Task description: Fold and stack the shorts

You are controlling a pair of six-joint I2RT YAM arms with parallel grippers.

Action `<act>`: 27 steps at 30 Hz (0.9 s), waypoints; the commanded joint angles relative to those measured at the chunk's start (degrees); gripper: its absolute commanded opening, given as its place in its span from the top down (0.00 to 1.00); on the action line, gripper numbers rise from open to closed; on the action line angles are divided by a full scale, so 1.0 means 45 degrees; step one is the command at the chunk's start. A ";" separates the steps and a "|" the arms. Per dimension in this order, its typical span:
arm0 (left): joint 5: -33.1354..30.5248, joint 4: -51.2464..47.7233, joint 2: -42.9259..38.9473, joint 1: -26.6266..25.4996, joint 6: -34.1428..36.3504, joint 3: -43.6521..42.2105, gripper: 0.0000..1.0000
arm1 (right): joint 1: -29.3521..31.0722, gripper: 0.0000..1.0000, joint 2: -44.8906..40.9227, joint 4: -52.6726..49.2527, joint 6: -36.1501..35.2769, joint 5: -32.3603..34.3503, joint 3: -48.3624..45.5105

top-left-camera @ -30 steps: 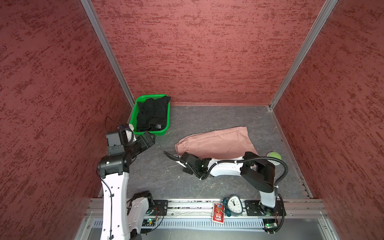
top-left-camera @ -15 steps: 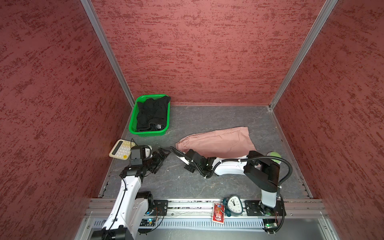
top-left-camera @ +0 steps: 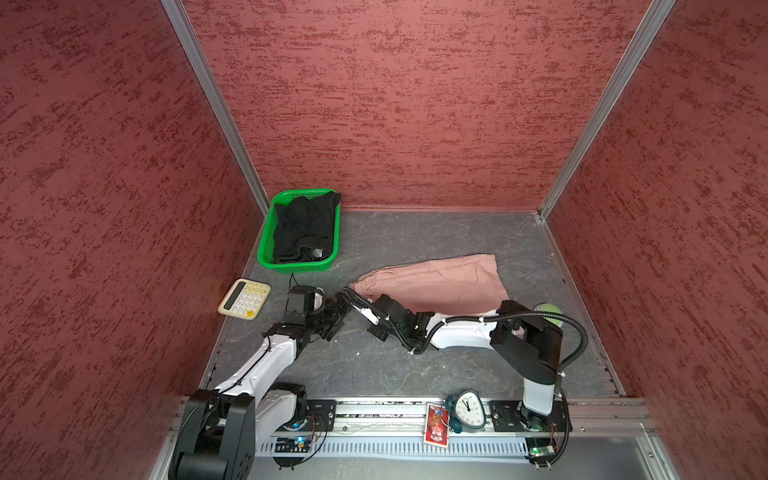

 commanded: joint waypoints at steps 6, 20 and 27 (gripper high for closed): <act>-0.0513 0.2125 0.0915 -0.0334 -0.0231 0.0293 0.00 | 0.0125 1.00 -0.0146 0.0847 -0.0433 -0.0263 0.0022; 0.0303 0.3560 0.0382 0.0081 -0.1493 -0.0477 0.01 | 0.0125 1.00 -0.0133 0.0933 -0.0556 -0.0148 -0.0093; 0.0307 -0.1126 -0.1372 0.0880 0.0437 0.0393 0.01 | 0.0125 1.00 -0.0209 0.0805 -0.0663 -0.0150 -0.0279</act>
